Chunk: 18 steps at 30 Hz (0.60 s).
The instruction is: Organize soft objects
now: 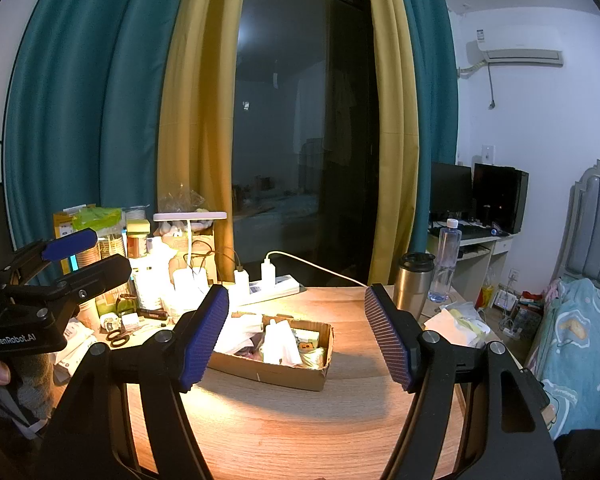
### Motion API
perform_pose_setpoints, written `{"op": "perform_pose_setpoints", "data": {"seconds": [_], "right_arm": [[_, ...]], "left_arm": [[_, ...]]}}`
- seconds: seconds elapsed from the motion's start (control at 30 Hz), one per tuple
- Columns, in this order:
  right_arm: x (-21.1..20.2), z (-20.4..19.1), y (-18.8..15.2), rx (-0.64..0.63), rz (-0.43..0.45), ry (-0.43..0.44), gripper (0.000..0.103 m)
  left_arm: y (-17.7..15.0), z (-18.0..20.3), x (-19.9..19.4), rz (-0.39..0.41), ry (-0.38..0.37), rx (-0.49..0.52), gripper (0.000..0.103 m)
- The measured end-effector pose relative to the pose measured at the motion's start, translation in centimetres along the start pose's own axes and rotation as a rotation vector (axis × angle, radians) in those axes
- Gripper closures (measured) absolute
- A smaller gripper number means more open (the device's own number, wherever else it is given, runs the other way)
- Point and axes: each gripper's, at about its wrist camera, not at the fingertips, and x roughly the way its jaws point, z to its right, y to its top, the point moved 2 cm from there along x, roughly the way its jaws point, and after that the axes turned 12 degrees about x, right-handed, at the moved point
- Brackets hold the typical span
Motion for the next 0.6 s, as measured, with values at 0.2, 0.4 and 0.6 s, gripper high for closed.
{"op": "perform_pose_setpoints", "data": {"seconds": [0.2,0.4,0.6], "right_arm": [[-0.02,-0.04,-0.01,0.0,0.0,-0.001,0.029],[-0.02,-0.03,-0.02,0.001,0.0,0.0,0.029],[0.02,-0.02,0.0,0.001,-0.001,0.0,0.029]], "left_arm": [[-0.01,0.03,0.0,0.0,0.0,0.0,0.01],[0.01,0.03,0.03,0.001,0.0,0.002,0.01],[-0.07,0.08,0.16,-0.002,-0.002,0.002,0.01]]}}
